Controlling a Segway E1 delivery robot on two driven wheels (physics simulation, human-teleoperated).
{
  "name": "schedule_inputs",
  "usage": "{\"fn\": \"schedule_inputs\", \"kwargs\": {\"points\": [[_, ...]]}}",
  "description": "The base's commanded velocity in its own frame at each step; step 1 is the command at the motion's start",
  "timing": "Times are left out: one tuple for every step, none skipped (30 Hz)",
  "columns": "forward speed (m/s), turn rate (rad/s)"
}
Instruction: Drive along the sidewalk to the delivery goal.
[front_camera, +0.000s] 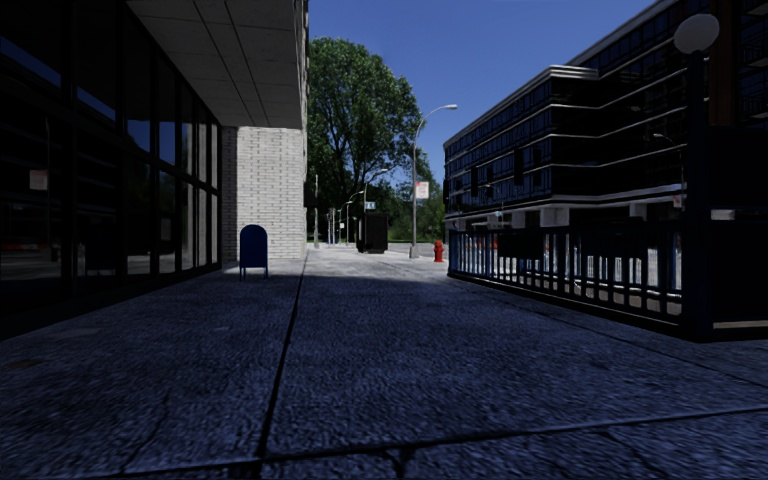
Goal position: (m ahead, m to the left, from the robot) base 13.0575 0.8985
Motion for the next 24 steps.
{"fn": "schedule_inputs", "kwargs": {"points": [[1.65, 0.0], [1.65, 0.0], [1.65, 0.0], [1.65, 0.0], [1.65, 0.0], [1.65, 0.0], [1.65, 0.0], [1.65, 0.0], [1.65, 0.0], [1.65, 0.0], [1.65, 0.0], [1.65, 0.0], [1.65, 0.0], [1.65, 0.0], [1.65, 0.0], [1.65, 0.0], [1.65, 0.0], [1.65, 0.0], [1.65, 0.0], [1.65, 0.0], [1.65, 0.0], [1.65, 0.0], [1.65, 0.0], [1.65, 0.0]]}}
